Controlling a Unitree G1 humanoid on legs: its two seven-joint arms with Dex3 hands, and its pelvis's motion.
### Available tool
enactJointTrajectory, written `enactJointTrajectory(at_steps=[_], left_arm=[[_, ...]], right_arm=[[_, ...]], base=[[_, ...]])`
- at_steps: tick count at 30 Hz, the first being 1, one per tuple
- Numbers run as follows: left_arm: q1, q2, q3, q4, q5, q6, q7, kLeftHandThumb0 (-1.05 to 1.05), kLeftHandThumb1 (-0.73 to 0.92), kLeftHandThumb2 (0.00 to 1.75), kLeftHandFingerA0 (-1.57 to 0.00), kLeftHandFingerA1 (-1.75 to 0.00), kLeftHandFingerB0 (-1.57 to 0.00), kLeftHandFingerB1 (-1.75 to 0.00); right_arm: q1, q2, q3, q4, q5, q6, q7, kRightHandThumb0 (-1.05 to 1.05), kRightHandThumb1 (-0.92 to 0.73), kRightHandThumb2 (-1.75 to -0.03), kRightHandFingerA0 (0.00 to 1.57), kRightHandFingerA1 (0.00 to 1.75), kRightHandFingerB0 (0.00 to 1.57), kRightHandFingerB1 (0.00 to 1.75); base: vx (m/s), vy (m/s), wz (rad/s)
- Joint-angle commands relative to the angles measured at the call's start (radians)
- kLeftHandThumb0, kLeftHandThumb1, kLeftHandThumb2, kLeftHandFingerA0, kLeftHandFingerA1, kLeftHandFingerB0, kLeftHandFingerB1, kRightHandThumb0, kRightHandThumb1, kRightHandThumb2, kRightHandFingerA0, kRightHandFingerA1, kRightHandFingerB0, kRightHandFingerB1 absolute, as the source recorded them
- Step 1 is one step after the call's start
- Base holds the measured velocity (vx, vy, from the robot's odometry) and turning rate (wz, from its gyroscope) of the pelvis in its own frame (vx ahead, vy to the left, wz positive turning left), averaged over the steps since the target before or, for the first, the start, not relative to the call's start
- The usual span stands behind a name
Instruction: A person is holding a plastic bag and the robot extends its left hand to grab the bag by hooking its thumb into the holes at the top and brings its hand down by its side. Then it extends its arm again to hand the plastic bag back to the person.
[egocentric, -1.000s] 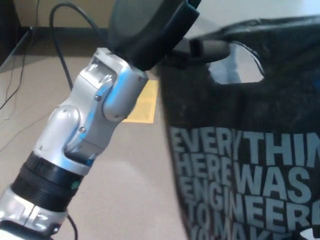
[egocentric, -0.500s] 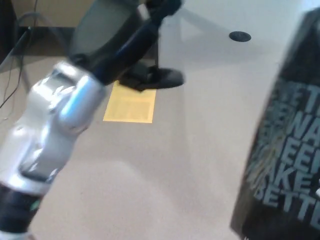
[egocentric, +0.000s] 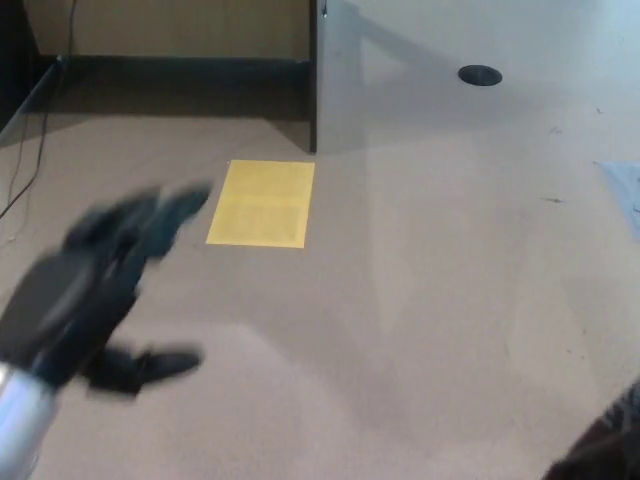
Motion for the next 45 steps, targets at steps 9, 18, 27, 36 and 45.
enactJointTrajectory(at_steps=[9,18,27,36,45], left_arm=[[0.259,-0.032,0.077,0.676,-0.053,-0.293,0.315,-0.62,0.41,0.68,-0.07,-0.39,-0.09,-0.35],[0.21,-0.013,0.044,1.009,-0.052,-0.349,0.367,-0.55,0.36,0.75,0.0,-0.41,-0.09,-0.38],[0.119,-0.003,0.08,1.18,-0.191,-0.294,0.1,-0.61,0.52,0.79,-0.32,-0.48,-0.17,-0.4],[0.16,-0.012,0.054,1.21,-0.2,-0.293,0.095,-0.61,0.52,0.8,-0.36,-0.5,-0.2,-0.41],[0.18,-0.02,0.048,1.214,-0.241,-0.302,0.051,-0.52,0.61,0.58,-0.42,-0.4,-0.28,-0.3]], right_arm=[[0.013,-0.004,-0.013,0.024,0.015,-0.008,0.005,-0.28,-0.66,-0.6,0.77,0.61,0.58,0.42],[0.018,0.002,-0.008,0.041,0.01,-0.016,0.0,-0.3,-0.66,-0.6,0.77,0.56,0.6,0.42],[0.013,0.008,-0.011,0.045,0.011,-0.001,-0.015,-0.28,-0.66,-0.6,0.78,0.6,0.59,0.41],[0.06,0.009,-0.017,0.064,0.02,-0.001,0.001,-0.29,-0.66,-0.6,0.74,0.53,0.54,0.4],[0.087,0.0,0.001,0.07,-0.004,0.025,-0.015,-0.31,-0.66,-0.6,0.74,0.6,0.53,0.39]], base=[[0.0,0.0,0.0],[0.0,0.0,0.0],[0.0,0.0,0.0],[0.0,0.0,0.0],[0.0,0.0,0.0]])
